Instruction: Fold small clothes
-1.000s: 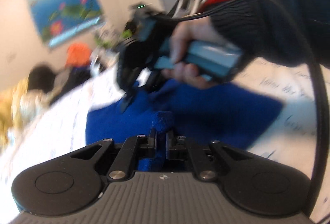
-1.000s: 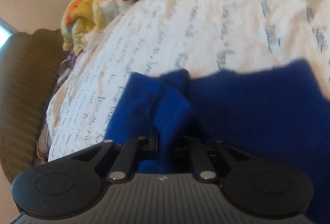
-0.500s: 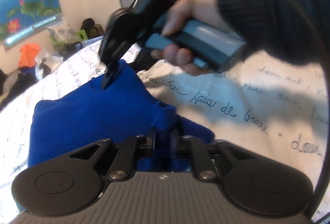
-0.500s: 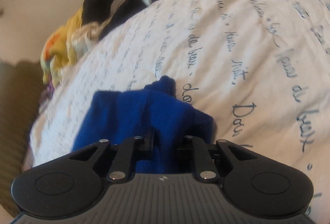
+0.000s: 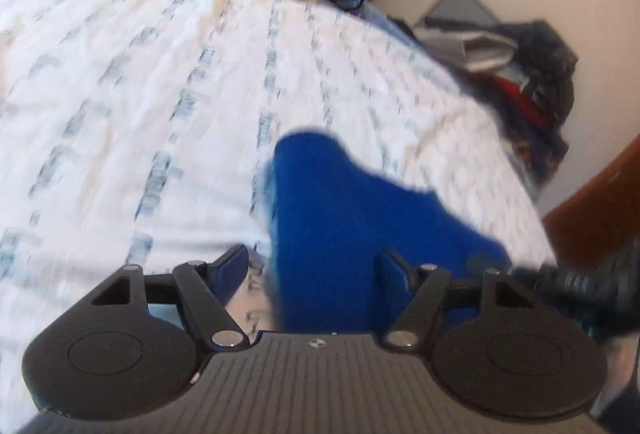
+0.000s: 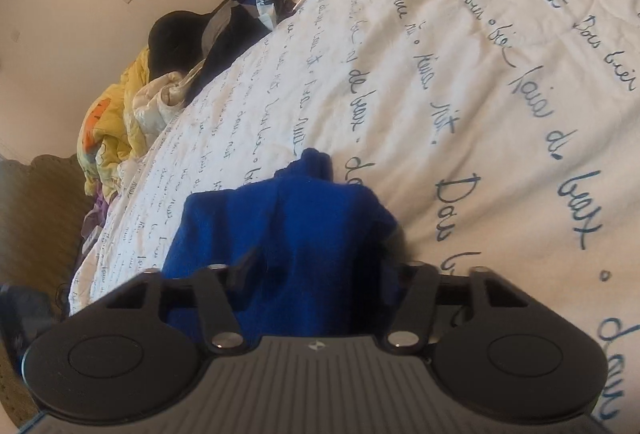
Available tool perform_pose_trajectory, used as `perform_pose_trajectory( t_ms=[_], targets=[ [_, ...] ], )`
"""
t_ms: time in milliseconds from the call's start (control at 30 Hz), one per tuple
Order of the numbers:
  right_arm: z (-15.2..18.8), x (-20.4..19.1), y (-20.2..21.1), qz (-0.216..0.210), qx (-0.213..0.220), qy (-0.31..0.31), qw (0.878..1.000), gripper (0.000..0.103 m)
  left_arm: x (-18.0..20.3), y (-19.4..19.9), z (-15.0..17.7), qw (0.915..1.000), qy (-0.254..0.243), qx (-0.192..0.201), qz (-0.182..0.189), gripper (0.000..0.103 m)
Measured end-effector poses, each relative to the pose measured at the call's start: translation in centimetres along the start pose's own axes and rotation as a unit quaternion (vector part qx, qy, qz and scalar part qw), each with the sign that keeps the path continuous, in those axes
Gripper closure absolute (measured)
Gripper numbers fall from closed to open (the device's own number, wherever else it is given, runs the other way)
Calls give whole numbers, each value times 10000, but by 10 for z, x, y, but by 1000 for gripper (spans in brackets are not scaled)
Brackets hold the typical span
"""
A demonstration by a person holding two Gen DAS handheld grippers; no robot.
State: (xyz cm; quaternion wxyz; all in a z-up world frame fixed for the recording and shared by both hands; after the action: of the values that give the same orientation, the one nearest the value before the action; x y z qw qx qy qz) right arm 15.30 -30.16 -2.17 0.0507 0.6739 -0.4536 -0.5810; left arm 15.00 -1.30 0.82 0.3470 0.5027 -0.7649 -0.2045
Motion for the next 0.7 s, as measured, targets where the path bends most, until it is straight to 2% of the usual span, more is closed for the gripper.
perform_pose_trajectory(
  t_ms=[33,67,100,167,233,300,433,467,500,533,567,600,667,700],
  targets=[
    [1,-2,-2,57,54,77,9999,64,0,-8,-6,9999,-62,-96,24,59],
    [3,-4,-5,129,39,123,9998,78,-3,-19,-15,9996,-147,-239,-44,82],
    [4,-5,-6,201,6,142,9997,84,4,-21,-13,9995,-170,-260,-112,83],
    [7,-11,-2,195,32,208,9996,86,12,-3,-12,9990,-418,-49,-170,85],
    [14,-31,11,-109,80,277,9995,86,13,24,-20,9971,-730,220,-60,85],
    [18,-57,18,-475,85,342,9982,86,12,46,-30,9939,-1028,361,-162,85],
    [8,-99,-14,-1001,-119,187,9947,84,-18,49,-65,9856,-1194,558,-1058,85],
    [5,-103,-29,-986,-189,87,9949,79,-27,43,-68,9857,-1170,449,-1130,85],
    [2,-103,-43,-780,-245,54,9966,65,-38,40,-65,9874,-1057,204,-1156,84],
    [1,-99,-53,-391,-244,0,9989,57,-48,42,-59,9891,-887,68,-1169,85],
    [2,-94,-55,-85,-167,-32,9998,46,-57,53,-49,9909,-773,97,-1100,84],
    [6,-91,-50,32,-127,6,9999,42,-62,63,-39,9923,-745,160,-974,75],
    [26,-87,-33,-194,-351,198,9990,42,-68,86,-7,9966,-517,11,-641,61],
    [38,-82,-24,-257,-478,228,9983,42,-70,92,10,9983,-333,-103,-457,61]
  ],
)
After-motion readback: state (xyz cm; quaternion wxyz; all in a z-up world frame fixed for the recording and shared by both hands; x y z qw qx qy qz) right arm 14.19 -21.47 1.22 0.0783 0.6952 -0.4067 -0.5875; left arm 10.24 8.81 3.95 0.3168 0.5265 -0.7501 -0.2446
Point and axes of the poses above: each gripper's, at about its wrist camera, not at the fingertips, and y roughly against the way its jaws point, x to its right, z to its underside, the point moved 7 cm from there along -y, roughly the way its jaws point, and after that the axes turned 14 degrees about -y, right-handed, at the moved point
